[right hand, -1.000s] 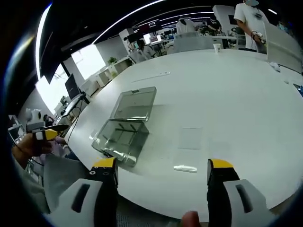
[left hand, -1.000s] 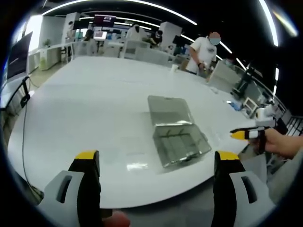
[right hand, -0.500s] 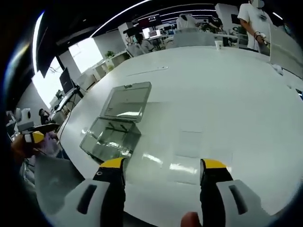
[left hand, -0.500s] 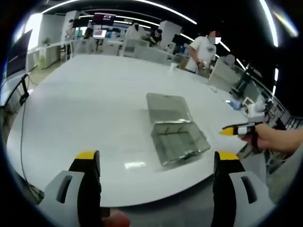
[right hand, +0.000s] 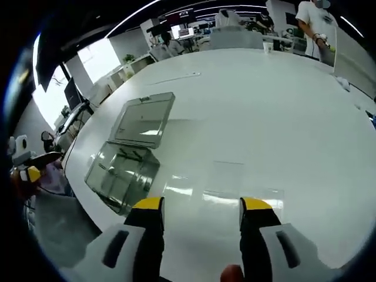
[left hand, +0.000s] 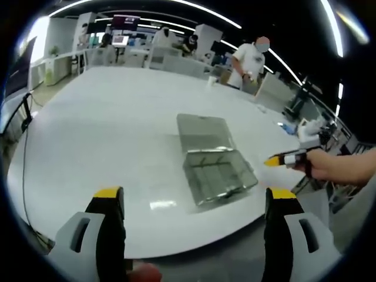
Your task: Insert the divider into the dual guide fixture by aligning both edges with the guide slots and pushing it downward to the bottom, including one-sided entry, uneven engagement, binding, and posture correction.
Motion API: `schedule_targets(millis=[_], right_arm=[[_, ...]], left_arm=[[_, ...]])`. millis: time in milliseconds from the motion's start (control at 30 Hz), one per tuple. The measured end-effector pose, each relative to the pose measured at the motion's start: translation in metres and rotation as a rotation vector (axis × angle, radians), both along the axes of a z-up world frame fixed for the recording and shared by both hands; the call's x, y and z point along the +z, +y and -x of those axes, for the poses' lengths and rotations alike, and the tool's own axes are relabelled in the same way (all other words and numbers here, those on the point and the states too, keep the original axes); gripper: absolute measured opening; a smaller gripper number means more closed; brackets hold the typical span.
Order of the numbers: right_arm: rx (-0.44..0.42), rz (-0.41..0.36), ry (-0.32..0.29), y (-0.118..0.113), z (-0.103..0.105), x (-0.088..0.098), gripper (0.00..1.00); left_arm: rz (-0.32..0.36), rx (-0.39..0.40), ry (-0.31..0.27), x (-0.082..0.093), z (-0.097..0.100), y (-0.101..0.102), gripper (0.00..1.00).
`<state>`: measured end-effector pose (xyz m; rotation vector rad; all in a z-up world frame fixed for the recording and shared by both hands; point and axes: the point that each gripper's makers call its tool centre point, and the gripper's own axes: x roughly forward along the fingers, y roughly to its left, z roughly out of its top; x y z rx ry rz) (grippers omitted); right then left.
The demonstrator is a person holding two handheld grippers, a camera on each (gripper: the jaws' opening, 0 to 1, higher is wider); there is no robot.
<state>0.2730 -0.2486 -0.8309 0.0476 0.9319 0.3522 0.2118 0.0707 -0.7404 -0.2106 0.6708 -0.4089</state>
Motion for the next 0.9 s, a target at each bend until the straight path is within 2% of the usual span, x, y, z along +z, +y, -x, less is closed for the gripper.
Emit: schedule_targets(millis=[500,900], right_arm=[[0.002,0.053,0.048,-0.008,-0.008,-0.024,0.40],[0.013,0.090,0.050,-0.005,-0.013,-0.027,0.37]], left_arm=[[-0.006,-0.011,0.014,-0.004,0.000,-0.003,0.97],[-0.004,-0.018,0.022,-0.006,0.001,-0.005,0.97]])
